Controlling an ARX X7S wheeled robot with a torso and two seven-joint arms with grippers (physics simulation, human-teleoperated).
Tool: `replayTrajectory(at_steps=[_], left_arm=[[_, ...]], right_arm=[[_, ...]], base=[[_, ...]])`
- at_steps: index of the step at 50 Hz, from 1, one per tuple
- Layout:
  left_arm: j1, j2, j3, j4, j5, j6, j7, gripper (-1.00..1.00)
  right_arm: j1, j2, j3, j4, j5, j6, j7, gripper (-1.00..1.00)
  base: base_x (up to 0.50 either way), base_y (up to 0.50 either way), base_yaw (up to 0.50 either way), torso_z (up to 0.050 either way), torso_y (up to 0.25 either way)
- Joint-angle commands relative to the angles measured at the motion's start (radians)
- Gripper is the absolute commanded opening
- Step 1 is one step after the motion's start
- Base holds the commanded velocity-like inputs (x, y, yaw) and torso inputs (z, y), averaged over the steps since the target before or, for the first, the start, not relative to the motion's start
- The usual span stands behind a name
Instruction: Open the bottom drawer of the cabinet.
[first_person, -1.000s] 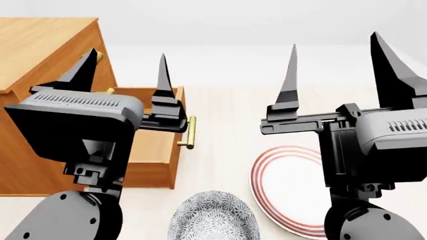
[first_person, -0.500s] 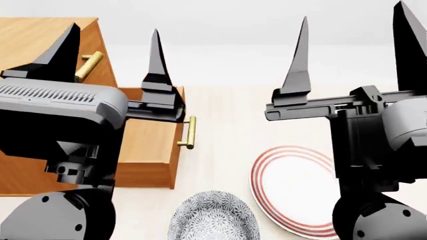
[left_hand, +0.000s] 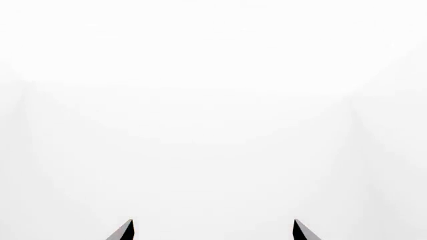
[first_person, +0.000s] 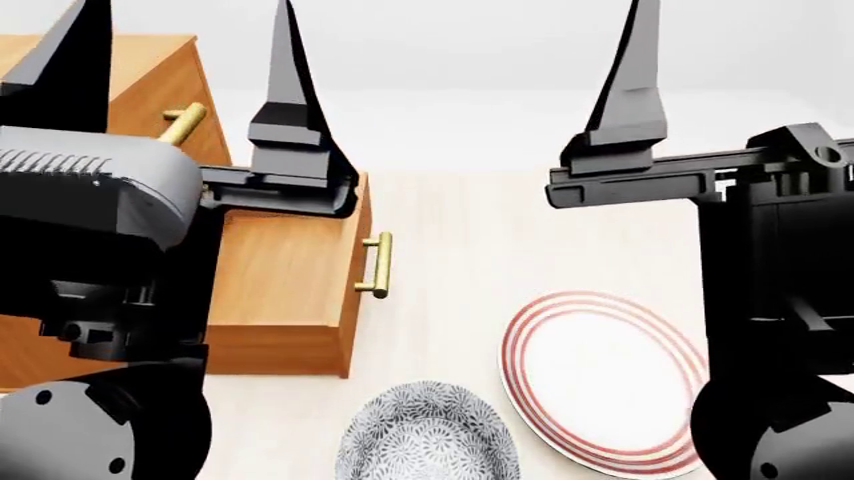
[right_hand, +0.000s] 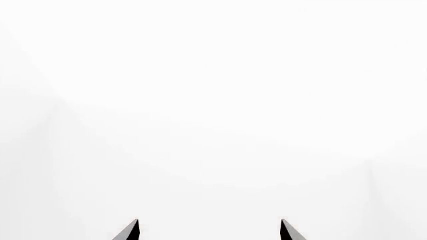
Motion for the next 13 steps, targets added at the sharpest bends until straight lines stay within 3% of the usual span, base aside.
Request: replayTrajectory(at_steps=[1, 13], left_arm=[[-0.038, -0.009, -0.007, 0.024, -0.040, -0.022, -0.031, 1.00], [-0.049, -0.020, -0.009, 0.041, -0.067, -0.018, -0.052, 1.00]], right_arm=[[0.041, 0.003, 0.003, -0.027, 0.021, 0.032, 0.011, 1.00], [0.089, 0.088, -0.052, -0.040, 0.116, 0.019, 0.133, 1.00]], base=[[0.00, 0.00, 0.00, 0.000, 0.000], [0.00, 0.00, 0.00, 0.000, 0.000]])
